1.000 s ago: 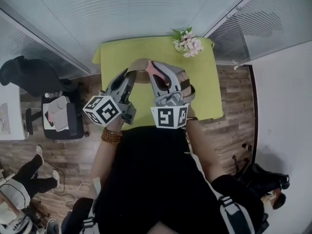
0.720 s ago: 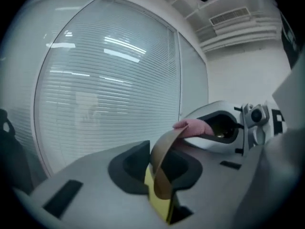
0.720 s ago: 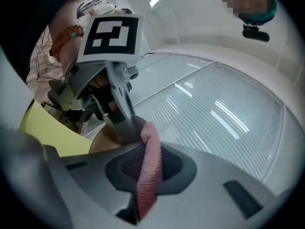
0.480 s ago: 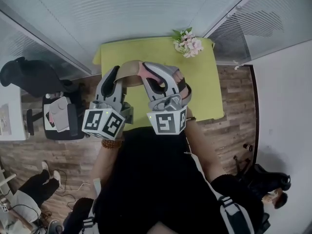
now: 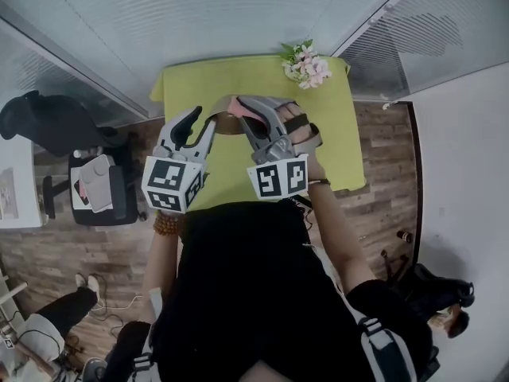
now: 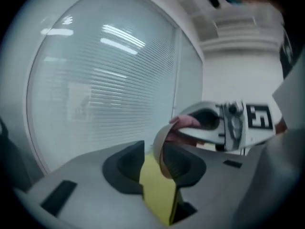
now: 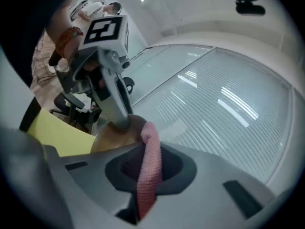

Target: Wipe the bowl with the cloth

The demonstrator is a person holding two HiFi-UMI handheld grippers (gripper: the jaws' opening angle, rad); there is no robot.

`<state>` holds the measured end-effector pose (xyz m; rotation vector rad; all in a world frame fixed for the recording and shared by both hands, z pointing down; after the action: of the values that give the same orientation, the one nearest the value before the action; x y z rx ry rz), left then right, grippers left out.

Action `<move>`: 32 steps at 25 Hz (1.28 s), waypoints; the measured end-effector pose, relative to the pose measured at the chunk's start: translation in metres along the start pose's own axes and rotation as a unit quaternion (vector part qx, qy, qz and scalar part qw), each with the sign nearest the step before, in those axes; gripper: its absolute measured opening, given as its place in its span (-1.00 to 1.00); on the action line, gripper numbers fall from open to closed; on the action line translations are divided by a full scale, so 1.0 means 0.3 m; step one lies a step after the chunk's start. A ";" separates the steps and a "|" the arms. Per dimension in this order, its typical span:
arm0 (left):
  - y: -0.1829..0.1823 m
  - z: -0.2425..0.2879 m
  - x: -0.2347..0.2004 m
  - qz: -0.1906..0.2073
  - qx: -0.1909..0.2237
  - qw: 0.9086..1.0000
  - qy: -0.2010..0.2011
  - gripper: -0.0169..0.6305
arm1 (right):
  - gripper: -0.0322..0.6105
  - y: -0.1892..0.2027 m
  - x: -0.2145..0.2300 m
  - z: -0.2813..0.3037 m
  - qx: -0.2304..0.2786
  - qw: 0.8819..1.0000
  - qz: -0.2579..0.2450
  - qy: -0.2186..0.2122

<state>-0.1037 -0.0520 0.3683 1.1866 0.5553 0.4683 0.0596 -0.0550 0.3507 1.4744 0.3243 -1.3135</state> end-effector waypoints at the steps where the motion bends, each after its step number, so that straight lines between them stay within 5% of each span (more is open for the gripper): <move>1: 0.002 0.008 0.017 0.054 -0.028 0.998 -0.005 -0.60 | -0.82 0.004 -0.004 -0.003 0.004 1.000 -0.015 -0.015; 3: -0.002 0.034 0.040 0.102 -0.051 0.993 -0.003 -0.69 | -0.82 0.008 -0.014 0.003 0.019 0.999 -0.025 -0.045; 6: -0.006 0.092 0.043 0.120 -0.055 0.991 -0.002 -0.76 | -0.82 0.017 -0.030 0.028 0.035 0.996 0.004 -0.083; 10: 0.020 0.152 0.049 0.129 -0.082 0.988 0.006 -0.85 | -0.82 0.096 -0.033 0.035 0.021 0.990 0.106 -0.095; 12: 0.027 0.151 0.046 0.081 -0.048 0.996 -0.004 -0.87 | -0.82 0.148 -0.013 0.027 0.022 0.978 0.192 -0.078; 14: 0.040 0.143 0.038 -0.024 0.005 1.000 -0.007 -0.86 | -0.82 0.183 0.008 0.012 0.026 0.959 0.275 -0.058; 16: 0.058 0.140 0.038 -0.124 0.056 0.991 -0.008 -0.84 | -0.82 0.198 0.022 0.001 0.029 0.943 0.329 -0.043; 18: 0.083 0.140 0.049 -0.180 0.076 0.981 0.003 -0.78 | -0.81 0.208 0.026 -0.014 0.019 0.932 0.359 -0.046; 20: 0.106 0.150 0.063 -0.157 0.051 0.986 0.034 -0.76 | -0.82 0.222 0.014 -0.032 -0.007 0.943 0.329 -0.057; 23: 0.120 0.200 0.073 -0.043 -0.031 0.994 0.100 -0.68 | -0.82 0.223 -0.027 -0.043 -0.040 0.982 0.164 -0.079; 25: 0.138 0.230 0.095 0.056 -0.101 0.988 0.106 -0.76 | -0.82 0.205 -0.075 -0.047 -0.038 0.991 0.085 -0.100; 27: 0.160 0.247 0.107 0.110 -0.145 0.979 0.091 -0.84 | -0.82 0.198 -0.114 -0.042 -0.038 0.991 0.064 -0.112; 29: 0.168 0.258 0.088 0.084 -0.136 0.984 0.081 -0.89 | -0.82 0.207 -0.116 -0.026 -0.039 0.989 0.095 -0.107; 32: 0.194 0.243 0.050 -0.015 -0.079 0.996 0.050 -0.89 | -0.81 0.219 -0.107 0.000 -0.039 0.980 0.177 -0.085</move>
<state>-0.0492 -0.0778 0.4410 1.0075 0.6106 0.5387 0.0987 -0.0662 0.4116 1.2751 -0.0004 -1.1143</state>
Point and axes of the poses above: the fingertips, and each gripper's own axes: z forward along the fingers, x to its right, y out of its underside, the point moved 10 cm from there along -z, backward along the fingers, and after that the axes turned 4 degrees about y, right-handed, at the moved point
